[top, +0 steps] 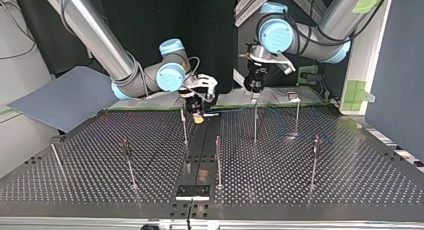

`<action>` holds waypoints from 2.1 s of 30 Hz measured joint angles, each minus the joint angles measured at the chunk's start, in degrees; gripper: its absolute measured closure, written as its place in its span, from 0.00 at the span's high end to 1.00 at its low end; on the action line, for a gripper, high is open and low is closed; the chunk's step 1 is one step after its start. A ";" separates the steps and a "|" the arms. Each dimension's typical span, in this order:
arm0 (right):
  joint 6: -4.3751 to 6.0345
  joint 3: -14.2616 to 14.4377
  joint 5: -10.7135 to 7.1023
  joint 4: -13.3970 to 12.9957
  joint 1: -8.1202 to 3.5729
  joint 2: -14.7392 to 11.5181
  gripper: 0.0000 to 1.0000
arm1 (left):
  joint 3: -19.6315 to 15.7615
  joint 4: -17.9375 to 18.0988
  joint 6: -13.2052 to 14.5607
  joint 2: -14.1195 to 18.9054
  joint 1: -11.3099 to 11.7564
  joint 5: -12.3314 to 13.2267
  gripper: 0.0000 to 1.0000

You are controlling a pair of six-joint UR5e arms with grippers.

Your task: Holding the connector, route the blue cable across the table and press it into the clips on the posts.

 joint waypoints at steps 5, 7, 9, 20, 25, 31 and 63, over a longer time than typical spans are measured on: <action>0.23 0.67 0.27 0.02 -0.27 -0.13 0.00 | 1.19 0.84 0.01 -1.94 -2.28 -0.21 1.00; 0.25 0.74 0.29 0.03 -0.29 -0.13 0.00 | 1.68 1.12 -0.05 -2.75 -2.82 -0.30 1.00; 0.28 0.75 0.30 0.01 -0.29 -0.12 0.00 | 2.46 1.18 -0.13 -3.76 -3.18 -0.43 1.00; 0.60 0.78 0.01 -0.15 -0.48 -0.08 0.00 | 7.72 1.84 0.03 -9.20 -3.70 -3.84 1.00; 0.62 0.78 -0.31 -0.22 -0.60 -0.08 0.00 | 9.17 1.70 0.05 -9.80 -3.34 -4.31 1.00; 0.62 0.78 -0.39 -0.29 -0.73 -0.07 0.00 | 10.08 1.74 0.02 -11.06 -3.39 -3.59 1.00; 0.71 0.77 -0.83 -0.47 -0.92 -0.09 0.00 | 15.73 1.34 -0.21 -16.96 -3.98 -5.73 0.07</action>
